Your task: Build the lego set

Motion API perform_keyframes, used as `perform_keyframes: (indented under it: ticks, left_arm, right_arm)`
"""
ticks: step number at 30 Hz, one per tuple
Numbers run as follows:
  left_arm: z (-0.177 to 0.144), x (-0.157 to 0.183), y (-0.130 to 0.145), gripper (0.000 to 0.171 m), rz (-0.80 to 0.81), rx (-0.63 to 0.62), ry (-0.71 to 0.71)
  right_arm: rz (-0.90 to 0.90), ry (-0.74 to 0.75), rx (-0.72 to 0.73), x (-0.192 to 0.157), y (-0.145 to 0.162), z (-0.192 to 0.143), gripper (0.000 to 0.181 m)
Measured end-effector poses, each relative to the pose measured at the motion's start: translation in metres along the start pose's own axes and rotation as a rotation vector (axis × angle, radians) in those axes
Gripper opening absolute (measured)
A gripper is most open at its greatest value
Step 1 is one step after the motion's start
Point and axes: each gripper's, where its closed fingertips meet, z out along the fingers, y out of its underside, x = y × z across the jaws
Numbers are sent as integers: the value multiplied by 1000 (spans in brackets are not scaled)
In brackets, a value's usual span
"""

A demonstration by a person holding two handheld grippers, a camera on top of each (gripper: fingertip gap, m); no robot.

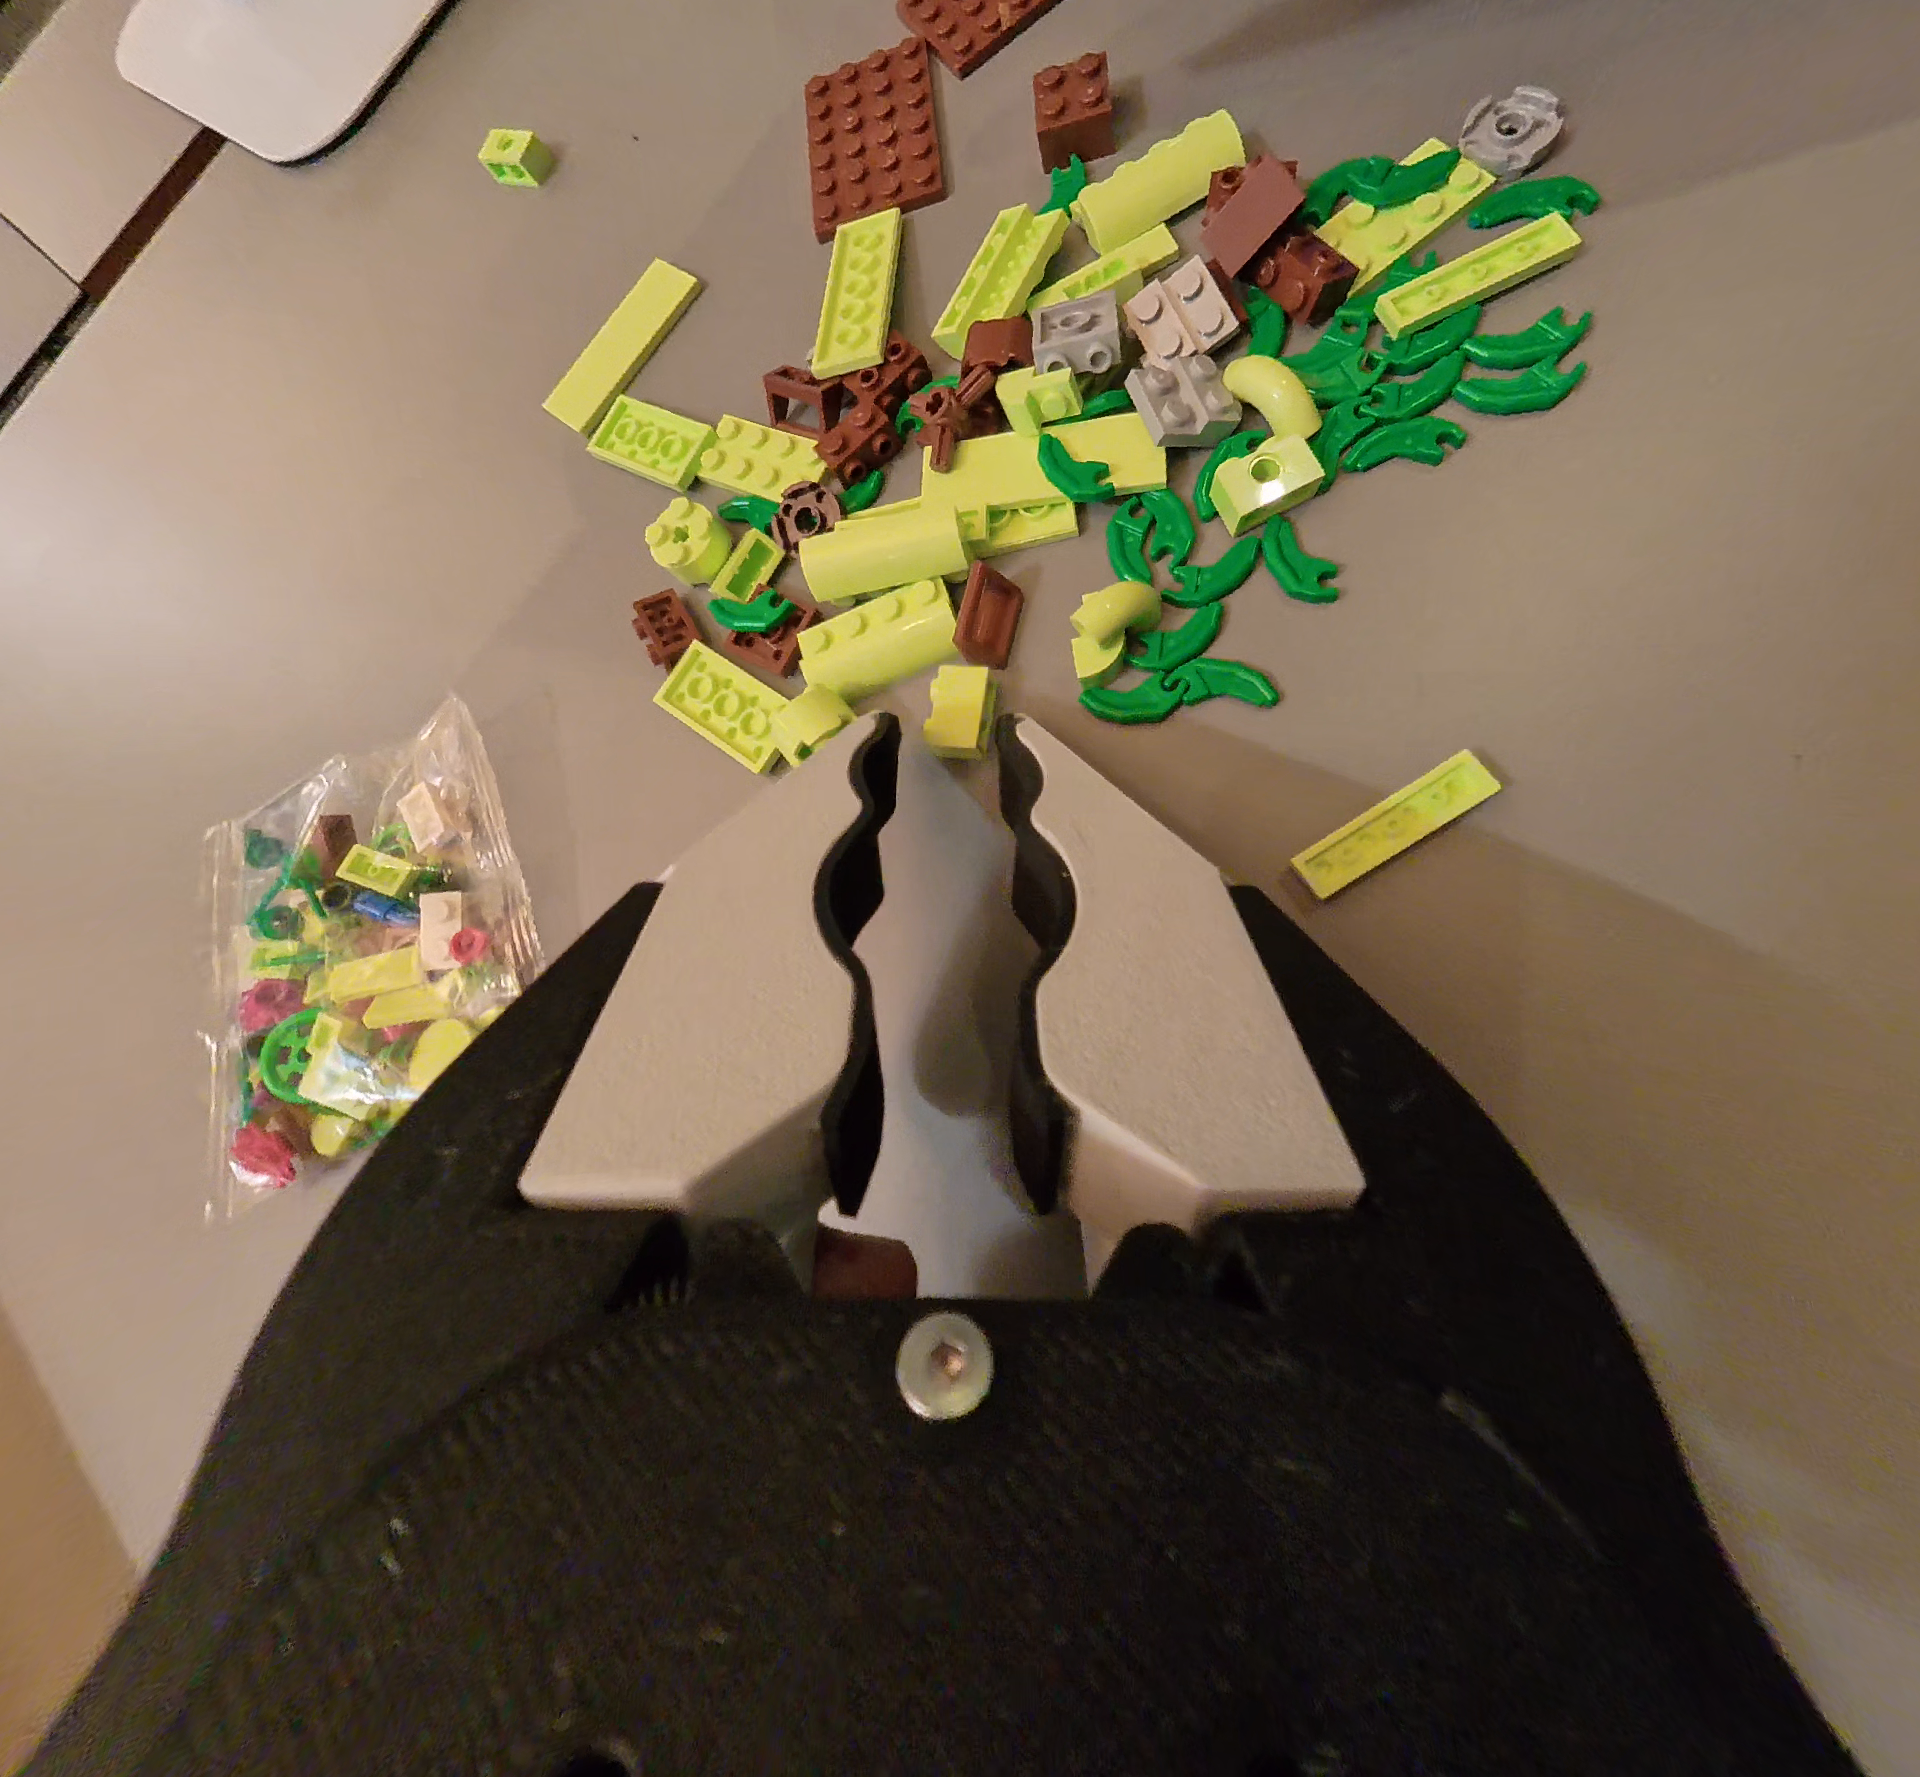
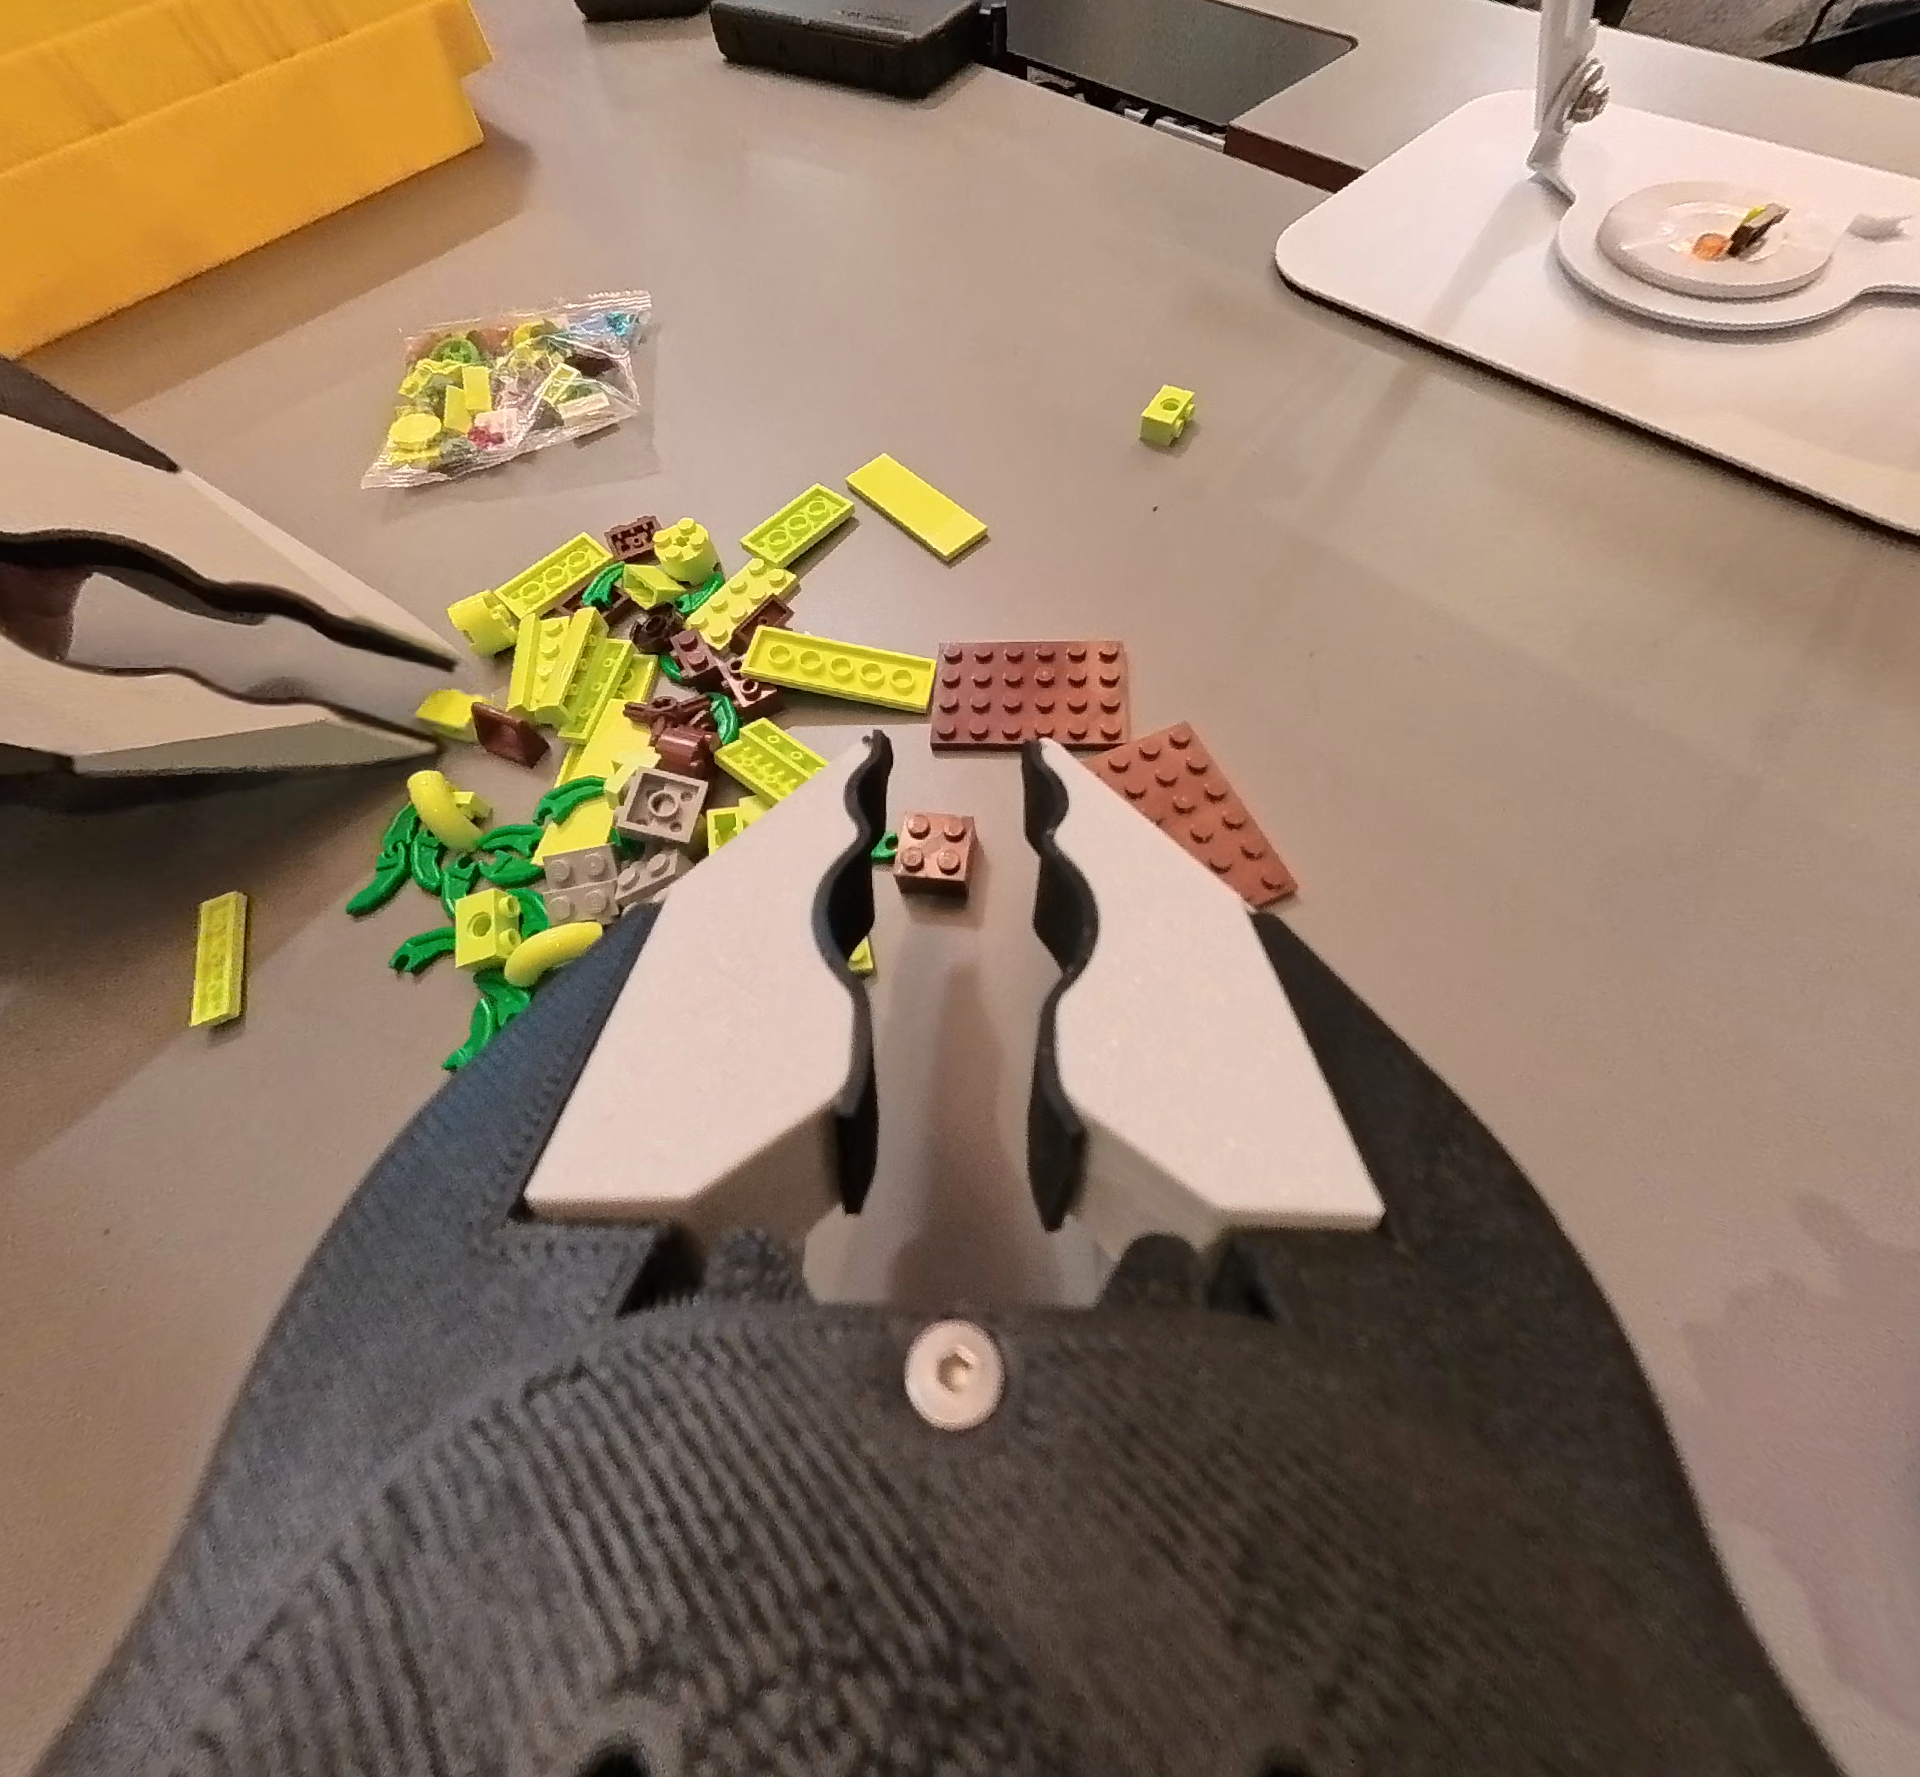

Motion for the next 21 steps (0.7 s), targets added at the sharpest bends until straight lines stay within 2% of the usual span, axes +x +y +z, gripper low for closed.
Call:
perform_keyframes:
  ticks: [4,8,10,13,15,18,21]
  left_arm:
    - [-11,9,-2,25,-36,49,78]
    - [-35,43,-15,25,-17,185,325]
    - [-39,50,-15,25,-53,189,396]
    - [-38,63,-9,26,-72,129,500]
    - [-37,71,-4,26,-44,89,527]
    - [-30,72,1,25,-6,39,485]
    - [-28,71,3,16,-1,24,469]
  right_arm:
    - [-4,0,0,0,0,0,24]
    - [-4,-3,0,-1,0,0,24]
    - [-5,-3,-1,-1,0,0,24]
    - [-5,-3,-1,-1,0,0,24]
    - [-4,-4,0,-1,0,0,24]
    - [-4,-4,-1,-1,0,0,24]
    - [-6,-4,-2,-1,0,0,24]
